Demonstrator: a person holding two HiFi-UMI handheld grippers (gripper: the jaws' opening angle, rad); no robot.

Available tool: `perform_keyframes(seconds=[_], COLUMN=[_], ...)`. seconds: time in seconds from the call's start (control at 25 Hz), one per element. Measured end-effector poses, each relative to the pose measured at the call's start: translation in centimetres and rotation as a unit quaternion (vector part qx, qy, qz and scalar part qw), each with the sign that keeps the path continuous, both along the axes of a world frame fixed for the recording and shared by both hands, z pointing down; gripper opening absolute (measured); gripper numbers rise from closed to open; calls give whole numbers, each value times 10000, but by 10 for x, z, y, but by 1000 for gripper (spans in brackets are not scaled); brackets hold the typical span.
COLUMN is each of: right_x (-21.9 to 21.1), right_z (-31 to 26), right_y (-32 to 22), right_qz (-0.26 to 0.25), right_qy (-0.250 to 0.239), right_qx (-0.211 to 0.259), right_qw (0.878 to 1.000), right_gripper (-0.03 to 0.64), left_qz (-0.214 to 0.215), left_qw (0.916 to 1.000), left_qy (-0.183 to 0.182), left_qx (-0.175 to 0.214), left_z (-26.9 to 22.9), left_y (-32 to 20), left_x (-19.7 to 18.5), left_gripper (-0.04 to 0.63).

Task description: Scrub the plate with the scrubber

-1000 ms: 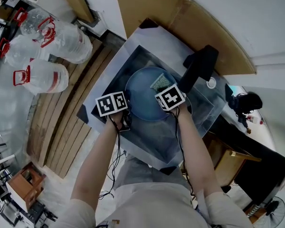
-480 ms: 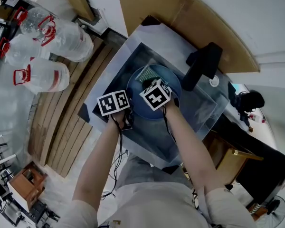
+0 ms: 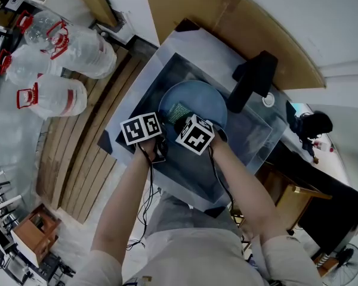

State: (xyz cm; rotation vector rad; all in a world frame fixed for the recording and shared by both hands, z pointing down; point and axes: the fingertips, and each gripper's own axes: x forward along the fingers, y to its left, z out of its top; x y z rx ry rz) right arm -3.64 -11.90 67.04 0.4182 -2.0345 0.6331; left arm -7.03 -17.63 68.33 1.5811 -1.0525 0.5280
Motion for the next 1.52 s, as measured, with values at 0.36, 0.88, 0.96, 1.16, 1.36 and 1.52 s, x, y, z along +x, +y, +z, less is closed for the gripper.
perform_keyframes(seconds=[0.36,0.88,0.96,1.16,1.36,1.52], right_x=[39,86,84,87,92,93], right_z=[6,7,4,-8,-10,-3], right_y=[57,-12,-18,-27,-26,-30], right_qz=[-1003,353,496,628,575,452], right_qy=[780,984,765,598,689,1020], right_qx=[-423,628,638,977,1237,1499], right_qw=[9910,9925,9938,9914,9882,9824], right_gripper=[50,51,52,67,200,274], left_qz=[10,31,45,28,145,150], left_qw=[10000,10000,10000,9999,9992,9975], left_qy=[24,-19,-34,-56,-285,-529], left_qx=[1,33,40,92,244,440], left_z=[0,1,1,1,0,-3], left_y=[0,-1,-1,-1,-2,-7], left_x=[0,0,0,0,0,-6], left_gripper=[40,40,40,40,40,136])
